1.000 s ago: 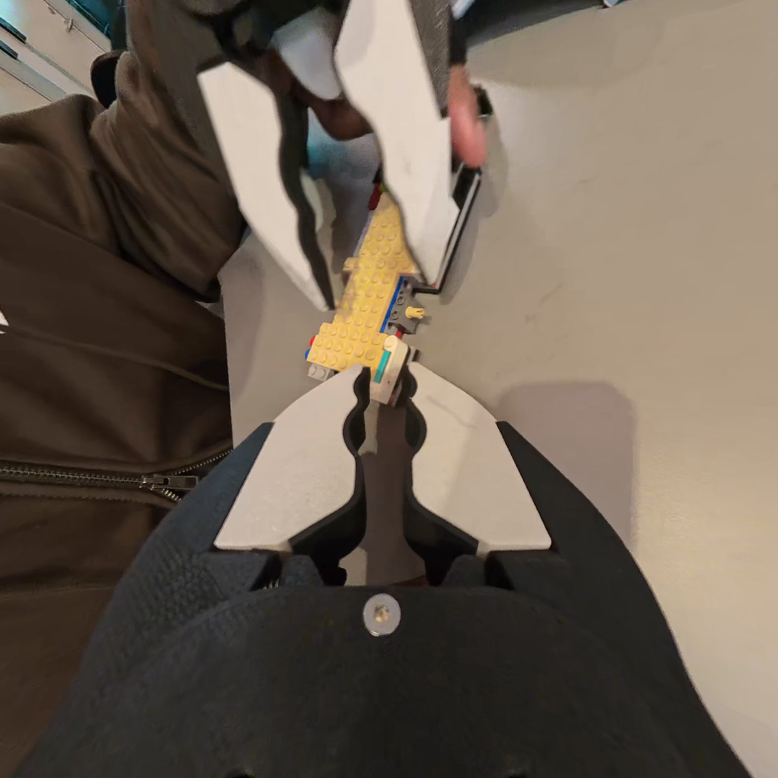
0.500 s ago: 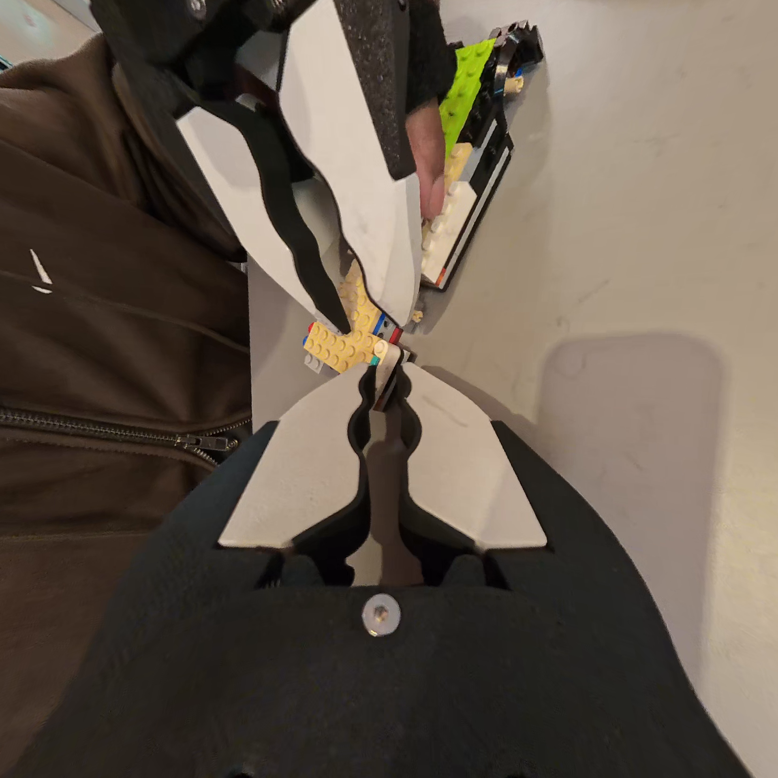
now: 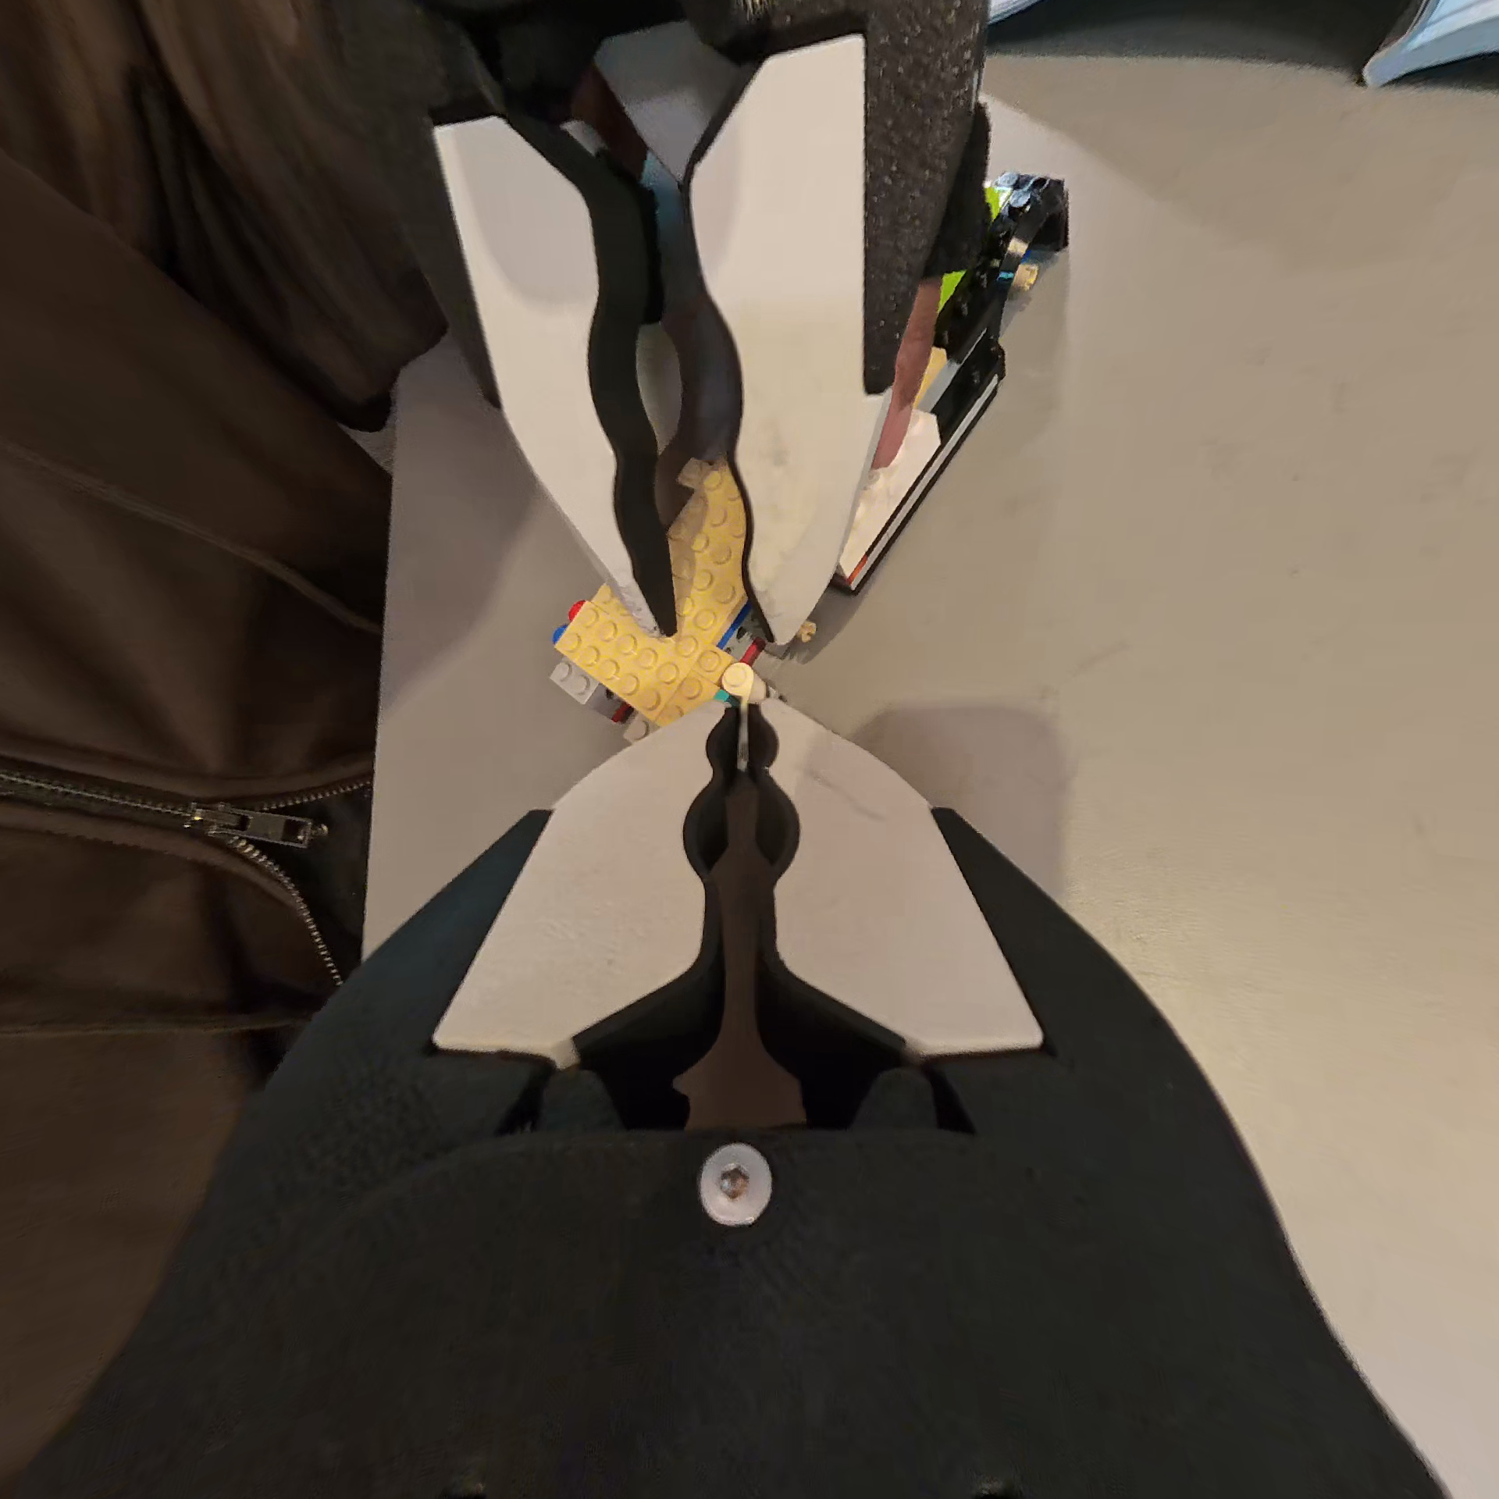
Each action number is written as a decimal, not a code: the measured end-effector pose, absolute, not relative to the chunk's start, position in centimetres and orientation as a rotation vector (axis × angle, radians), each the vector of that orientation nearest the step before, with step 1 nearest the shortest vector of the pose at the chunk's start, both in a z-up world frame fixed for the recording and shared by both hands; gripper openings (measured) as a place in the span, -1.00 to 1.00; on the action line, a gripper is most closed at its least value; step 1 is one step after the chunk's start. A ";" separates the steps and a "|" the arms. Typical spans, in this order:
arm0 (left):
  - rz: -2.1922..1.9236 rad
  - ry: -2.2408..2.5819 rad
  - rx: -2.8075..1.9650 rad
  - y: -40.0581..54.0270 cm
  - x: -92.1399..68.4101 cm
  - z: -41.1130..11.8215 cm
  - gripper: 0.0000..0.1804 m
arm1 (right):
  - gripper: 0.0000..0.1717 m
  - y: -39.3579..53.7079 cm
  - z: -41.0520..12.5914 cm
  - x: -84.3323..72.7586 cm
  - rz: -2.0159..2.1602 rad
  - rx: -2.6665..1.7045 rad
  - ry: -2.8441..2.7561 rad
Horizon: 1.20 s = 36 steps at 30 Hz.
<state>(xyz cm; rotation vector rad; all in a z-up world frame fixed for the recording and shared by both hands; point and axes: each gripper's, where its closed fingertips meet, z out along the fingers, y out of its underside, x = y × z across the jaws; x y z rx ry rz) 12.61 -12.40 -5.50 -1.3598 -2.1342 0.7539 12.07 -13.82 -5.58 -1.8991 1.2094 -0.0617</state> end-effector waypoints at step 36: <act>0.771 -2.052 -1.509 -11.3 12.5 -5.7 -0.92 | -0.97 -10.7 -6.0 11.8 0.268 -1.837 1.167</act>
